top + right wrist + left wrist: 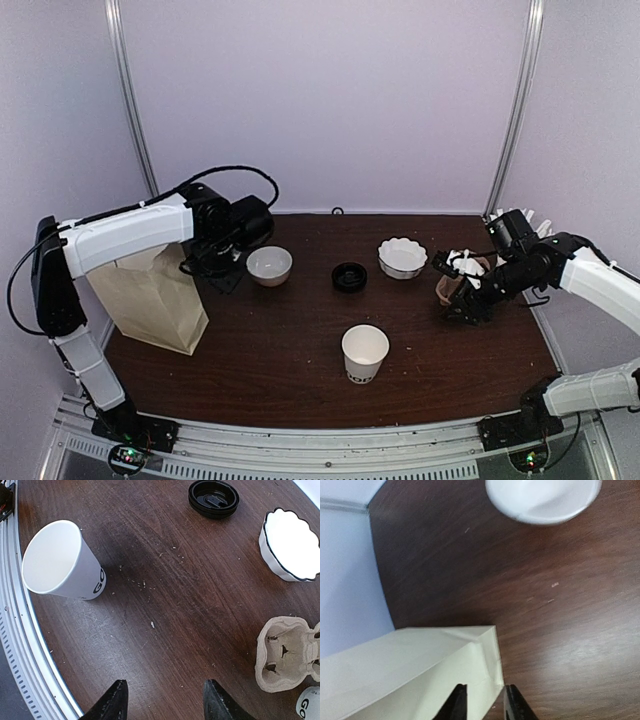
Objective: Pack the takeout coffee
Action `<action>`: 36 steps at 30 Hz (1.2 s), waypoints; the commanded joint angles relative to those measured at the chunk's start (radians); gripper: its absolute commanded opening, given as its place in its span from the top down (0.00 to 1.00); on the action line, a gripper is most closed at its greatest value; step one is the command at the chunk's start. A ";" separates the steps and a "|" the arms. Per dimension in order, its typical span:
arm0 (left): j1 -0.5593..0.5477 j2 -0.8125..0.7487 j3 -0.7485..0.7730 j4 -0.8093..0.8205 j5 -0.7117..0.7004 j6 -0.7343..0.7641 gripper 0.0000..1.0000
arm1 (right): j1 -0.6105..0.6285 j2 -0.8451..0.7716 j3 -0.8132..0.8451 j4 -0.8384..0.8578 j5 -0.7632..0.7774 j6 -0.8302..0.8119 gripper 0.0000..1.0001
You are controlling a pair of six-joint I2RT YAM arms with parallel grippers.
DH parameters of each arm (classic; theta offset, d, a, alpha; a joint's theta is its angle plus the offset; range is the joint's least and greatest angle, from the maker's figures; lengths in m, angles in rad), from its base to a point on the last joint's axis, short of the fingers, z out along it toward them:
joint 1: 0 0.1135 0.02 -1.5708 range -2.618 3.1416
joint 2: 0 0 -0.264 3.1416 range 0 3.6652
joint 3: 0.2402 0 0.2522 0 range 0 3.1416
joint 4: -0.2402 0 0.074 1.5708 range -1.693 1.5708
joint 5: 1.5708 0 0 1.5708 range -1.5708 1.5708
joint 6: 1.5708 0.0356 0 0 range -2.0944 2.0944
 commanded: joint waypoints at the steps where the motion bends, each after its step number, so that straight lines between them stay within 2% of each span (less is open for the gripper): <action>1: -0.138 0.039 0.167 0.131 0.159 0.201 0.63 | -0.004 0.017 0.000 0.011 0.006 0.007 0.45; 4: -0.188 0.132 0.287 0.161 0.221 0.267 0.56 | -0.004 0.018 0.000 0.016 0.010 0.009 0.45; 10: -0.194 0.371 0.528 0.208 0.309 0.331 0.50 | -0.005 0.023 -0.007 0.021 0.025 0.007 0.45; 11: -0.194 0.404 0.562 0.220 0.315 0.338 0.44 | -0.005 0.024 -0.007 0.021 0.028 0.006 0.45; 12: -0.193 0.433 0.590 0.234 0.303 0.336 0.34 | -0.005 0.026 -0.007 0.022 0.031 0.006 0.45; 13: -0.194 0.456 0.610 0.253 0.294 0.338 0.30 | -0.005 0.027 -0.008 0.023 0.034 0.007 0.45; 17: -0.182 0.538 0.665 0.334 0.361 0.368 0.33 | -0.005 0.032 -0.013 0.026 0.040 0.004 0.45; 23: -0.112 0.639 0.751 0.428 0.580 0.302 0.42 | -0.005 0.046 -0.013 0.027 0.049 0.004 0.45; 29: -0.101 0.744 0.870 0.451 0.598 0.314 0.41 | -0.005 0.069 -0.011 0.028 0.052 0.000 0.45; 36: -0.096 0.821 0.922 0.486 0.625 0.288 0.48 | -0.005 0.079 -0.012 0.025 0.058 -0.004 0.45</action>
